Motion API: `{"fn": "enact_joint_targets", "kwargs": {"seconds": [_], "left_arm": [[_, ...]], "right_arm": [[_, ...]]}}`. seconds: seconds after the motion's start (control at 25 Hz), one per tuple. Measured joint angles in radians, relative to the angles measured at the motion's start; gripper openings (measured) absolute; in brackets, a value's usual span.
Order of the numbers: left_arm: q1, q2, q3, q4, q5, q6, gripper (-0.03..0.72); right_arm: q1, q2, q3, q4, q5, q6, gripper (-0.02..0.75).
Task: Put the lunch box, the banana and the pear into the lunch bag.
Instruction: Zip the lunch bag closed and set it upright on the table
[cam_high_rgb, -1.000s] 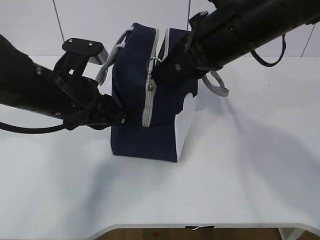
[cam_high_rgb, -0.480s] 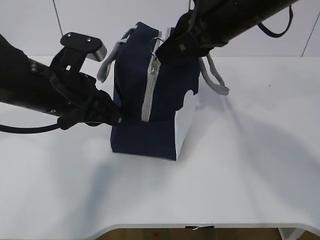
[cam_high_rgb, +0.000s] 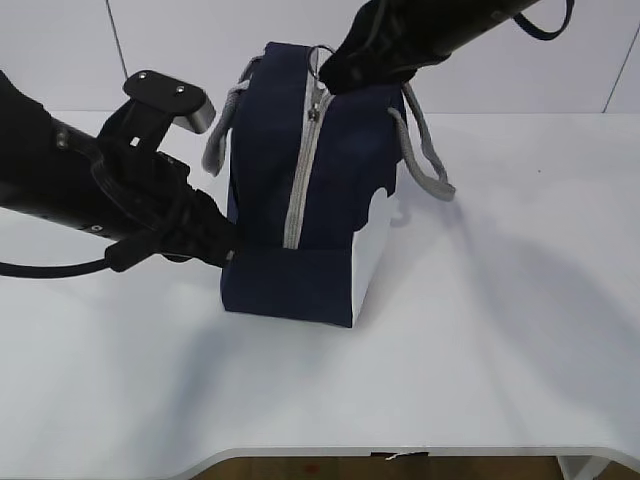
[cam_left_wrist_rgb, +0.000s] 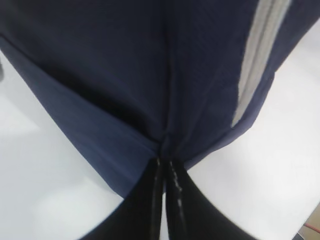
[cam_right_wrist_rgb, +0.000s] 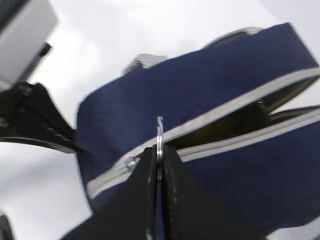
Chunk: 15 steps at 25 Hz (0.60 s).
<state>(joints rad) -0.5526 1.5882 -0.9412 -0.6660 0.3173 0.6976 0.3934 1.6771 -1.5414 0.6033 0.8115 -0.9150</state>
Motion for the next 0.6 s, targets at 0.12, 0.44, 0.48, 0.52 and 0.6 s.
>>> {"fn": "enact_joint_targets", "kwargs": {"seconds": [0.12, 0.44, 0.48, 0.52, 0.6], "left_arm": [[0.000, 0.000, 0.000, 0.004, 0.007, 0.000, -0.008], [0.000, 0.000, 0.000, 0.025, 0.016, 0.000, -0.009], [0.000, 0.000, 0.000, 0.027, 0.017, 0.000, -0.009], [0.000, 0.000, 0.000, 0.027, 0.018, 0.000, -0.009], [0.000, 0.000, 0.000, 0.027, 0.018, 0.000, -0.009]], "right_arm": [[0.000, 0.002, -0.002, -0.068, -0.040, 0.002, 0.006], [0.002, 0.037, -0.004, -0.110, -0.226, 0.002, 0.006], [0.002, 0.041, -0.004, -0.110, -0.252, 0.002, 0.006], [0.002, 0.045, -0.004, -0.110, -0.273, 0.002, 0.006], [0.002, 0.051, -0.004, -0.110, -0.311, 0.002, 0.006]]}}
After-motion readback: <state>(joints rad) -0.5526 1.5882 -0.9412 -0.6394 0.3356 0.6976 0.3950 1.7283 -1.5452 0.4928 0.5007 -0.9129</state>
